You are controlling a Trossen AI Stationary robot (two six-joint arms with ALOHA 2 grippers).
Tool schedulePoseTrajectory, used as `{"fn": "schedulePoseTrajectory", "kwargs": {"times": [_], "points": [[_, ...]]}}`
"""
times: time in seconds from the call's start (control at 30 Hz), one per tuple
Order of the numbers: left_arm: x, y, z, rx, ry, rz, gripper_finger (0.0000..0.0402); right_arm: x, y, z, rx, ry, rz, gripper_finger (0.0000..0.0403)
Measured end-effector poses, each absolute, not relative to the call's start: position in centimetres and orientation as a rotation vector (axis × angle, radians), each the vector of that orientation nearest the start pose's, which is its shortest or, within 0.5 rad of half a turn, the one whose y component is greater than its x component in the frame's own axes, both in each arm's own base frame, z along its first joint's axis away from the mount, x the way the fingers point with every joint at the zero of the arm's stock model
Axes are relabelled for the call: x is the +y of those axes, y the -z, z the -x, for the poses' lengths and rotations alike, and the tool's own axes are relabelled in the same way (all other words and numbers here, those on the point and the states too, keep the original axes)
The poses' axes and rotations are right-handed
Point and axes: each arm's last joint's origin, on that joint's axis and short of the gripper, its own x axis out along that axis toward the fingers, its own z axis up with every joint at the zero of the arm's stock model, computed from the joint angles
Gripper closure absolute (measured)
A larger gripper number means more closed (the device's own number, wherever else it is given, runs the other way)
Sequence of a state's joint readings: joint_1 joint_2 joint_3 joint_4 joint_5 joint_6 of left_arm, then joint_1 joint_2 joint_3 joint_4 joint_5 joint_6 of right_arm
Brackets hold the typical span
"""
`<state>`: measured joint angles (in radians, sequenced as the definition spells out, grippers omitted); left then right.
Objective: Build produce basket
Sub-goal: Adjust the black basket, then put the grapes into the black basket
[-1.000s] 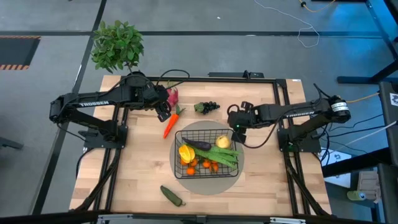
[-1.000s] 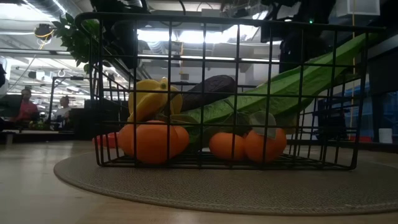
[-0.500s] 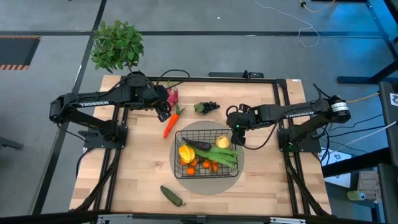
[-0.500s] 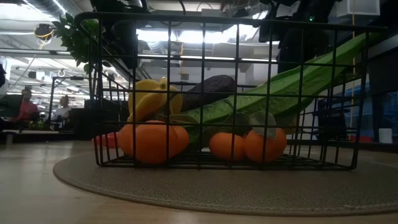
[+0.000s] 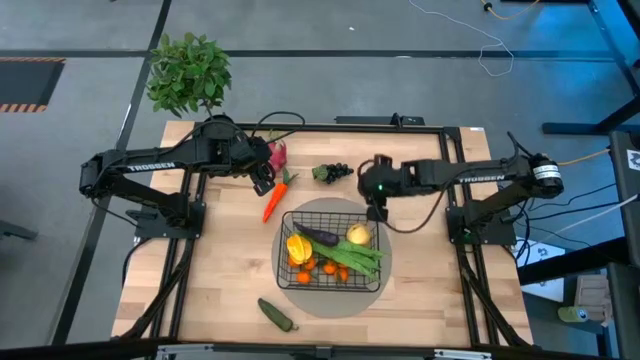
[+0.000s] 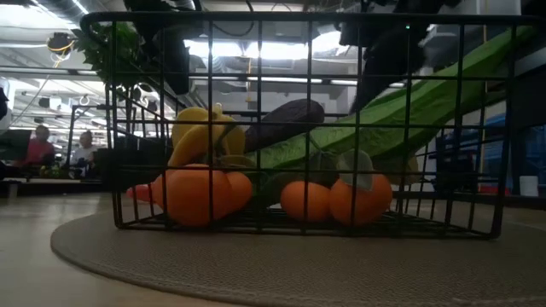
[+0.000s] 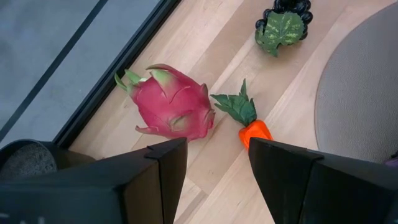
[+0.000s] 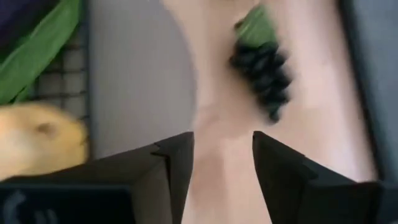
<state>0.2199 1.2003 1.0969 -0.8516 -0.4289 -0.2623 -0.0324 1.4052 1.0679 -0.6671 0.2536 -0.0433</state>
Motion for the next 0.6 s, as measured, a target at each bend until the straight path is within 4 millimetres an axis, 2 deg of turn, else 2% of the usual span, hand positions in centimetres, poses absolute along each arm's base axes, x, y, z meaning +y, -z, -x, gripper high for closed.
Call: {"fn": "schedulePoseTrajectory", "kwargs": {"times": [0.2,0.3,0.43,0.6], "points": [[6.3,-31.1,-22.7,0.807,-0.709,0.135,0.024,-4.3,-27.5,-28.0,0.985,0.214,0.163,0.0248],[6.7,-31.1,-23.9,0.762,-0.6,0.13,0.024,-5.3,-28.4,-27.9,0.977,0.232,0.118,0.0248],[8.3,-31.6,-25.7,0.625,-0.435,0.154,0.024,-5.4,-29.9,-27.5,0.997,0.265,0.042,0.0248],[10.6,-30.5,-28.0,0.548,-0.399,0.142,0.024,-5.1,-31.9,-25.9,1.013,0.311,-0.046,0.0248]]}}
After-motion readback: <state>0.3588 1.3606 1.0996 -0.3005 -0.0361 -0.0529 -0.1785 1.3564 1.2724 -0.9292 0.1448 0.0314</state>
